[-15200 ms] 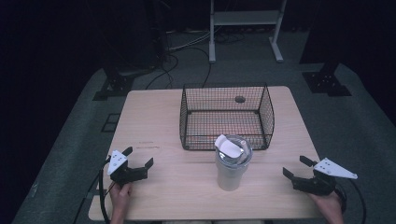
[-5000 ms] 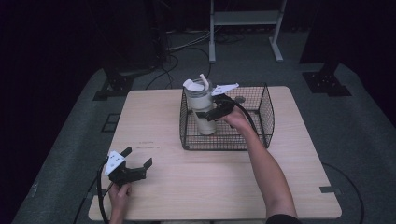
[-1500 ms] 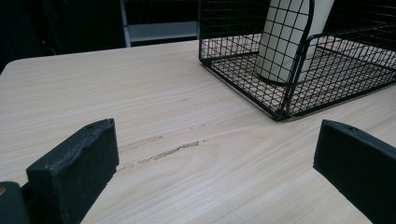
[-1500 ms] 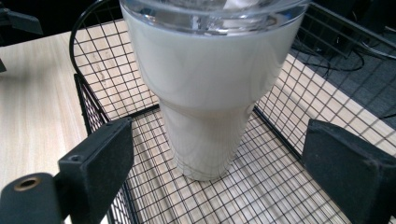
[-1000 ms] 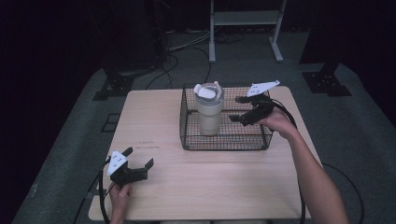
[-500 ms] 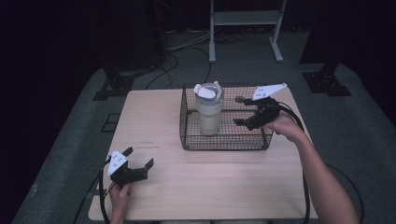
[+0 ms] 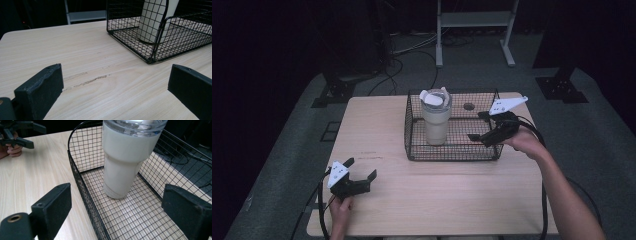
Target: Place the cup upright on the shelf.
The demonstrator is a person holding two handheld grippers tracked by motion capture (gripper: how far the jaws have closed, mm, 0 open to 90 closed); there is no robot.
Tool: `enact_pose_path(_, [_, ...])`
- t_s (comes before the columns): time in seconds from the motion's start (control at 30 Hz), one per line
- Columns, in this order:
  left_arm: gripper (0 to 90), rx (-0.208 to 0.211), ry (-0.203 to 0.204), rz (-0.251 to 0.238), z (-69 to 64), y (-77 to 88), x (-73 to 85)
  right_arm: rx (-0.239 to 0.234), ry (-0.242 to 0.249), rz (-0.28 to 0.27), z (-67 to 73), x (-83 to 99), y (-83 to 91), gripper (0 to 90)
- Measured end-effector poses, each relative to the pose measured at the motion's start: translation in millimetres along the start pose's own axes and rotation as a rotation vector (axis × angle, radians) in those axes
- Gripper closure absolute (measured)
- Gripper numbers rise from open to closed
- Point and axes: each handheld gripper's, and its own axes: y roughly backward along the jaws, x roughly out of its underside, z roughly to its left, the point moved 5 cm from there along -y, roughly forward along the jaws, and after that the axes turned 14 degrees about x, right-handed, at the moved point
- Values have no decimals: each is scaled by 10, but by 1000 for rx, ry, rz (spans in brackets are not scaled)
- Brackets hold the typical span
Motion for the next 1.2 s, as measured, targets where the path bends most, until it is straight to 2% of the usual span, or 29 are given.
enact_pose_path(0.4, [0, -1, 6, -3, -3, -2, -1, -7, 0, -20, 62, 84, 119, 87])
enact_pose_path(0.7, [0, -1, 4, 1, -2, 0, 1, -30, -5, -25, 167, 250, 210, 87])
enact_pose_path(0.87, [0, -2, 3, 0, -2, -2, 1, -26, -5, -38, 219, 319, 258, 87])
enact_pose_path(1.1, [0, -1, 2, 0, -4, -2, 1, -49, -41, -63, 301, 447, 275, 87])
enact_pose_path(1.2, [0, -1, 3, 0, -2, -2, 1, -53, -40, -62, 324, 491, 268, 87])
